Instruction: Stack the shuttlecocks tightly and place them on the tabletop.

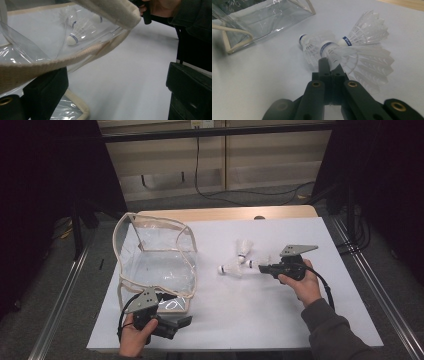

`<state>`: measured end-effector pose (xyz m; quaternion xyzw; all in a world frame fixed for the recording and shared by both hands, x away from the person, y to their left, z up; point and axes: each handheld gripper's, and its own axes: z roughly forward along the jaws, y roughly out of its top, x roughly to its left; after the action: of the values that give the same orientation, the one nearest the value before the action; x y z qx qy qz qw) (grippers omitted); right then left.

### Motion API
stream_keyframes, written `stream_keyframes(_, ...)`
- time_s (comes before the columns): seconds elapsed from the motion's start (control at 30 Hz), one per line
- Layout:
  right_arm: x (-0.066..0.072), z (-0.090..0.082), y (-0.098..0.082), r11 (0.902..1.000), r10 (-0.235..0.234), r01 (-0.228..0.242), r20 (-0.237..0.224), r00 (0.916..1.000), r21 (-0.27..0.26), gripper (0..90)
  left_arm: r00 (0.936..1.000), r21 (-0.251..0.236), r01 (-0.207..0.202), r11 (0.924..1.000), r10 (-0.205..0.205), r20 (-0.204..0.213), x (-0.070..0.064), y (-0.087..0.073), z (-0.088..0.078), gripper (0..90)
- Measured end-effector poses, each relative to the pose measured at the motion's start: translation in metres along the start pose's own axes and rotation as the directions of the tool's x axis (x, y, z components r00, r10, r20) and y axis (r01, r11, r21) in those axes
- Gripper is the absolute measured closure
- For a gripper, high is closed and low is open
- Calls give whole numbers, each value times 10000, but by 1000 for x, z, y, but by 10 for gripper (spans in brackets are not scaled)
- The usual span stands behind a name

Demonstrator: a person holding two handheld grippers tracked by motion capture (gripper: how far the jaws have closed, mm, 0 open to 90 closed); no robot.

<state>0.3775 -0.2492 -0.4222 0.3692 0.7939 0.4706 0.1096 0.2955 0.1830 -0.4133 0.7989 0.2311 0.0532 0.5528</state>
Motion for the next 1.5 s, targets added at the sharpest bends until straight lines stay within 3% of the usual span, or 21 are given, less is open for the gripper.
stream_keyframes(1.5, 1, 18, 2, 9996, -149, 151, -108, 9998, 243, 895, 10000, -3, -4, 10000, 4, 23, 0, 0, 0, 43)
